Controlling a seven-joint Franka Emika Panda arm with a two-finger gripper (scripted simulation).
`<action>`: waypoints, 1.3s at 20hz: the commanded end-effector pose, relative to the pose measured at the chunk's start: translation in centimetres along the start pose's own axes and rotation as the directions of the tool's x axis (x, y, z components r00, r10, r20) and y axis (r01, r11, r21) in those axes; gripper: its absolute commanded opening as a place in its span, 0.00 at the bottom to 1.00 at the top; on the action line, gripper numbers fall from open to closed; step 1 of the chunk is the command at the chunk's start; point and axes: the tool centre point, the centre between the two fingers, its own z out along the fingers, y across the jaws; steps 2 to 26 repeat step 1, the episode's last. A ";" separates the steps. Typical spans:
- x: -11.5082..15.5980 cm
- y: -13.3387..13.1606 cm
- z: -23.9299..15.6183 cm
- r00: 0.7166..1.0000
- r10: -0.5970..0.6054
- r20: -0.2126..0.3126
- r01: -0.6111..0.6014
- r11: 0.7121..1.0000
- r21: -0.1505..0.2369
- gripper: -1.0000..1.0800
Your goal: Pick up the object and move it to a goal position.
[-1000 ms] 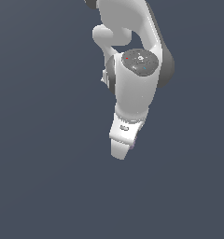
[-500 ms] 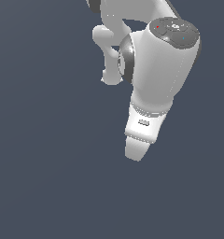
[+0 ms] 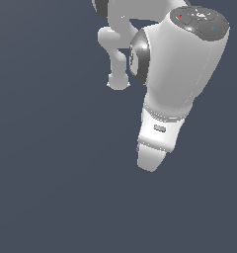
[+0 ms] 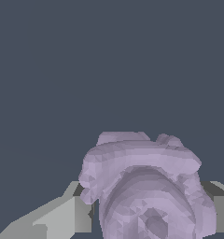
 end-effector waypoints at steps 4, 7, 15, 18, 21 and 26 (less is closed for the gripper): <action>0.0 0.0 0.0 1.000 0.000 0.000 0.000 1.000 0.000 0.00; 0.0 0.0 0.0 1.000 0.000 0.000 0.000 1.000 0.000 0.00; 0.0 0.0 0.0 1.000 0.000 0.000 0.000 1.000 0.000 0.00; 0.0 0.0 0.0 1.000 0.000 0.000 0.000 1.000 0.000 0.00; 0.0 0.0 0.0 1.000 0.000 0.000 0.000 1.000 0.000 0.00; 0.0 0.0 0.0 1.000 0.000 0.000 0.000 1.000 0.000 0.00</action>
